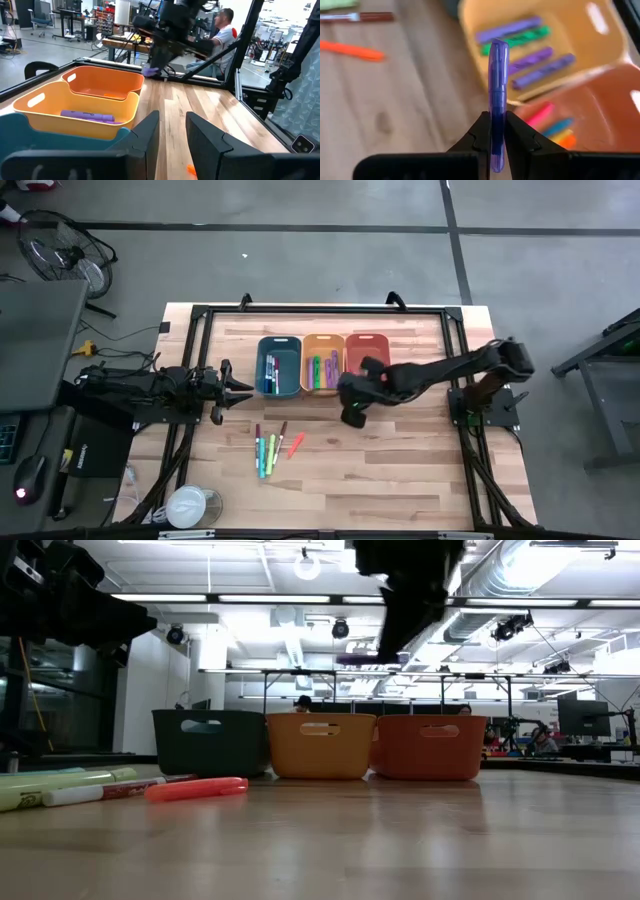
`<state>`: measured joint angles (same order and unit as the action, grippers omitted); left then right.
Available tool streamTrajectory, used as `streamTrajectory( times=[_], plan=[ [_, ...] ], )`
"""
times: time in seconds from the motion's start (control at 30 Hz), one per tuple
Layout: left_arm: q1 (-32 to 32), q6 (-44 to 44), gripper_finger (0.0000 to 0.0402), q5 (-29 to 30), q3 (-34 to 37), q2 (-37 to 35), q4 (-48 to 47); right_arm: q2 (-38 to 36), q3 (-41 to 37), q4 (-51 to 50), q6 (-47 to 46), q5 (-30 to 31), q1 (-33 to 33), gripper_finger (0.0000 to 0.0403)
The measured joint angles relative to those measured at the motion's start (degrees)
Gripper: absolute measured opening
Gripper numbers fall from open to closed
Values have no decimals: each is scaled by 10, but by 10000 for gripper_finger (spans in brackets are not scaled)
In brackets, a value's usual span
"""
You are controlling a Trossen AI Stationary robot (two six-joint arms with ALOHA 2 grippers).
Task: Pick & Place Markers
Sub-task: Put the violet pen into the orange bin
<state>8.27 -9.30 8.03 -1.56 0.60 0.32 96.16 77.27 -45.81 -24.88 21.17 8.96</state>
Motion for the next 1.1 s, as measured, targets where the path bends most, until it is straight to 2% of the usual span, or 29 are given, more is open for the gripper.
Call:
streamTrajectory(
  times=[0.23, 0.47, 0.7, 0.93, 1.1],
  plan=[
    [0, 0, 94, 0, 0, 0, 0, -101, -110, 27, -33, 10, -48, 24],
    [0, 0, 94, 0, 0, 0, 0, -158, -169, 29, -149, -14, -110, 24],
    [0, 0, 94, 0, 0, 0, 0, -155, -191, 39, -290, -69, -179, 24],
    [0, 0, 94, 0, 0, 0, 0, -111, -191, 52, -343, -107, -228, 29],
    [0, 0, 94, 0, 0, 0, 0, -60, -191, 105, -355, -133, -237, 23]
  ],
)
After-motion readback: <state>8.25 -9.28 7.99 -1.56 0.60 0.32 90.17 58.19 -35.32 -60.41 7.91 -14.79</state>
